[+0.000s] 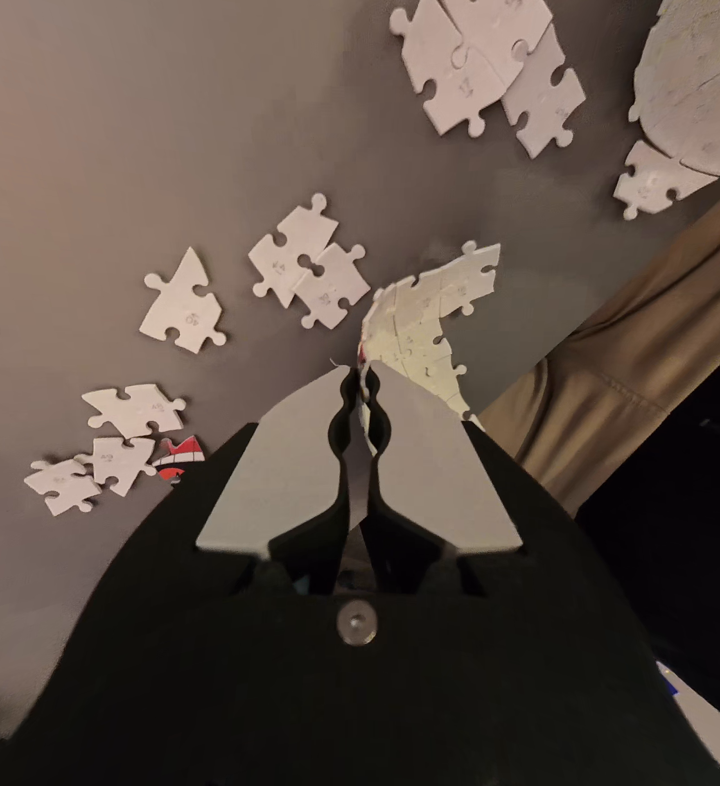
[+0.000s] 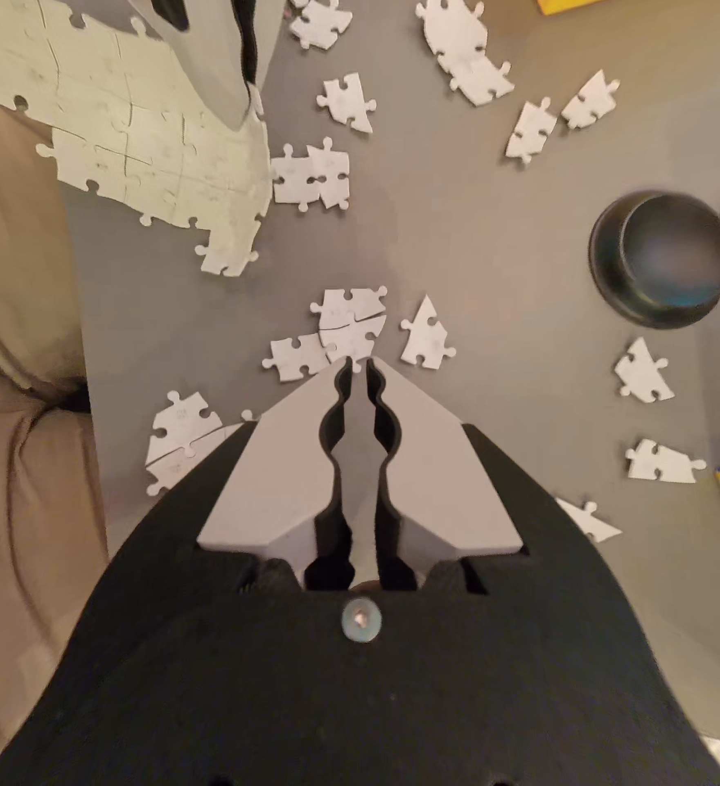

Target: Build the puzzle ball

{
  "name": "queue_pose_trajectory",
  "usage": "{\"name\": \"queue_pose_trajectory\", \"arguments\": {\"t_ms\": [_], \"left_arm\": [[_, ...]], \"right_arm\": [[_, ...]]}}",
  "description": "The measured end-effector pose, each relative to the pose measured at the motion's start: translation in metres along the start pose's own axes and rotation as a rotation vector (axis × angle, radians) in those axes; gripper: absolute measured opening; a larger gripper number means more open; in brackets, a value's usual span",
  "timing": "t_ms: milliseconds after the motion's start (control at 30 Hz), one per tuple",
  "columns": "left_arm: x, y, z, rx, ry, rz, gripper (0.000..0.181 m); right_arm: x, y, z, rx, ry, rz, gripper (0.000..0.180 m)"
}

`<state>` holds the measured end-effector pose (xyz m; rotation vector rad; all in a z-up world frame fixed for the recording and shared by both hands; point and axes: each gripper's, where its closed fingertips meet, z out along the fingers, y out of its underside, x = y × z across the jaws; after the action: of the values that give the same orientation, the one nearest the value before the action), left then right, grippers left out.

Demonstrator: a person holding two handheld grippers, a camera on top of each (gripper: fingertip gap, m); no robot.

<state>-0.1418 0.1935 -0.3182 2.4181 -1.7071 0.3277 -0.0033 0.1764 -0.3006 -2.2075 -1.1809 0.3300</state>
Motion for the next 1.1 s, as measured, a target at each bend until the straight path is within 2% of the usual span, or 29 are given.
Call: {"name": "queue_pose_trajectory", "arguments": {"t_ms": [233,367,567,1100], "left_arm": [[-0.005,0.002,-0.002,0.061,0.010,-0.044,0.003],[-0.008,0.002,-0.001,0.084,0.019,-0.066,0.003],[-0.012,0.002,-0.004,0.107,0.017,-0.091,0.003],[-0.015,-0.005,-0.010,0.040,-0.025,-0.078,0.002]], "right_arm": [[-0.003,0.012,0.027,-0.111,0.030,-0.038,0.013],[-0.002,0.012,0.038,-0.132,0.046,-0.048,0.007],[-0.014,0.009,0.041,-0.145,0.013,-0.065,0.000],[-0.071,0.004,0.041,-0.154,-0.163,-0.208,0.000]]}}
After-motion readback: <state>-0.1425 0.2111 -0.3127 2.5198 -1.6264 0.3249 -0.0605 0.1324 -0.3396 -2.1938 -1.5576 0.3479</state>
